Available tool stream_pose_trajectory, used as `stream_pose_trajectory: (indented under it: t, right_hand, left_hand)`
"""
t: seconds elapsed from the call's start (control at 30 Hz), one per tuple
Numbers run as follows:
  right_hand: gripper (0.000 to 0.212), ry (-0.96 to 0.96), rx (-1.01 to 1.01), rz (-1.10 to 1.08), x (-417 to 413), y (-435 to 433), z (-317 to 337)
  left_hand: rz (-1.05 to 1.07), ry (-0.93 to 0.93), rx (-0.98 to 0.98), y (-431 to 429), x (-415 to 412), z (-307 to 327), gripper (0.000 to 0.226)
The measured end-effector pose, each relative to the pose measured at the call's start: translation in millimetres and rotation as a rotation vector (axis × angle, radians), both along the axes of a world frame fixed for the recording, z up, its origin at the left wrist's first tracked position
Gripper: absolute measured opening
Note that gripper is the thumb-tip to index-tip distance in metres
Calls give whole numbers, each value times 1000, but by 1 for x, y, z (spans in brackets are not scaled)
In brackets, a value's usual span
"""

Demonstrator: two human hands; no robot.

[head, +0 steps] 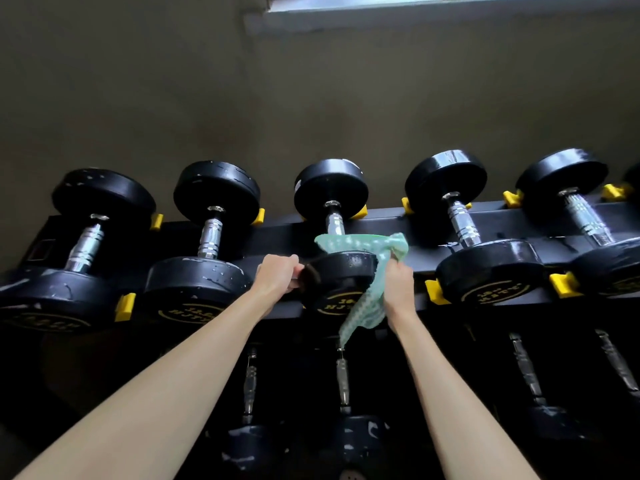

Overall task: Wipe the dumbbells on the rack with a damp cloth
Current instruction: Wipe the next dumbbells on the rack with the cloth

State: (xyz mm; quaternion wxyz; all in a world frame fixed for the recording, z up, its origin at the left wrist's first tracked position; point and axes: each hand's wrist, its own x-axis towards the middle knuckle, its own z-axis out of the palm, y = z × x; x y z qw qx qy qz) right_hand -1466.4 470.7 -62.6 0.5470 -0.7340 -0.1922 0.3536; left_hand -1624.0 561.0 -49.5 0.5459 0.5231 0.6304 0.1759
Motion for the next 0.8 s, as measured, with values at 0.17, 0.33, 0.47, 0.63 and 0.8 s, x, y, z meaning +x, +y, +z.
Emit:
stream_pose_trajectory:
  t: [0.17, 0.33, 0.47, 0.63, 0.8]
  right_hand:
    - [36, -570, 68, -14, -49, -21, 3]
    - [46, -1168, -87, 398, -79, 8, 10]
    - [39, -1287, -110, 393, -62, 9, 14]
    - [36, -437, -309, 468, -3, 27, 27]
    - [36, 249, 39, 119, -4, -15, -14]
  left_hand:
    - [-14, 28, 9, -1, 0, 5, 32]
    - [-48, -24, -36, -2, -1, 15, 20]
    - [-71, -156, -137, -8, -6, 13, 24]
    - [-24, -144, -153, -7, -4, 10, 33]
    - [3, -152, -145, -5, -3, 3, 31]
